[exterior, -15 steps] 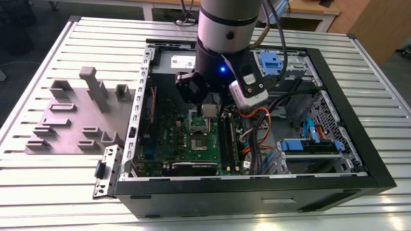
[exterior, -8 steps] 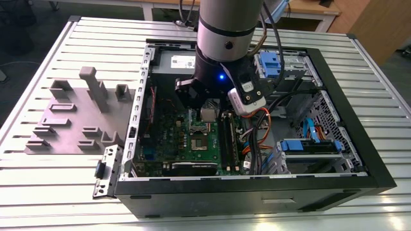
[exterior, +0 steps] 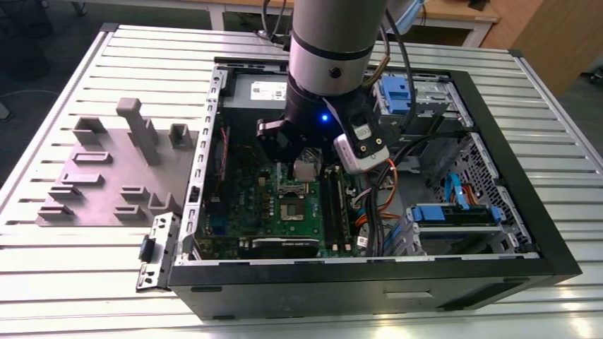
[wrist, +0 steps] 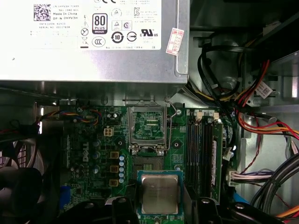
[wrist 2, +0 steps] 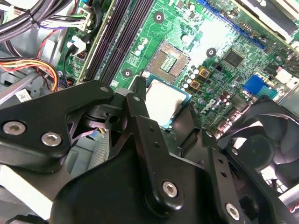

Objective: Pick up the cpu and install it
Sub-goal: 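Place the cpu into insertion slot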

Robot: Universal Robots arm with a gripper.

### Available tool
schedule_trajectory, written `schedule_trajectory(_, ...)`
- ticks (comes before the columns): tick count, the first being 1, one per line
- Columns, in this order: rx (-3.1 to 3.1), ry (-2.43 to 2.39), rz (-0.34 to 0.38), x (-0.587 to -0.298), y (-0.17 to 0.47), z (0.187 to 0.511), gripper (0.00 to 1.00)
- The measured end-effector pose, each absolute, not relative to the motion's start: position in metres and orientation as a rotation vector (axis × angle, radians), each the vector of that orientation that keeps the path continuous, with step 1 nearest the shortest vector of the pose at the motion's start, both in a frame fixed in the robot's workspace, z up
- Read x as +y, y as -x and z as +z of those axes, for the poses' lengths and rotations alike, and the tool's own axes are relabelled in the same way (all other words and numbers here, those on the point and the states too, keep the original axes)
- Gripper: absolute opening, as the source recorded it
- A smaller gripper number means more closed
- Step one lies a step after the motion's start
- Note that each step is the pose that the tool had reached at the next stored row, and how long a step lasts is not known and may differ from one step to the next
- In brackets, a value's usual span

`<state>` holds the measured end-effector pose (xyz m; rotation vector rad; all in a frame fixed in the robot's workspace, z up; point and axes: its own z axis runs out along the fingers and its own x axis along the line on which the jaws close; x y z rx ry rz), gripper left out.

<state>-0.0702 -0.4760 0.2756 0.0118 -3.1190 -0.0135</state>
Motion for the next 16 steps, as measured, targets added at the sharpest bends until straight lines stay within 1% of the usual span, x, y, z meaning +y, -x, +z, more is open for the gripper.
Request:
schedule_trajectory(10, -3.119, -0.020, -0.014, -0.4760, 0.0701, 0.2742, 0.47)
schedule_trajectory(16, -3.118, -0.059, -0.013, -0.4760, 0.0702, 0.2656, 0.47)
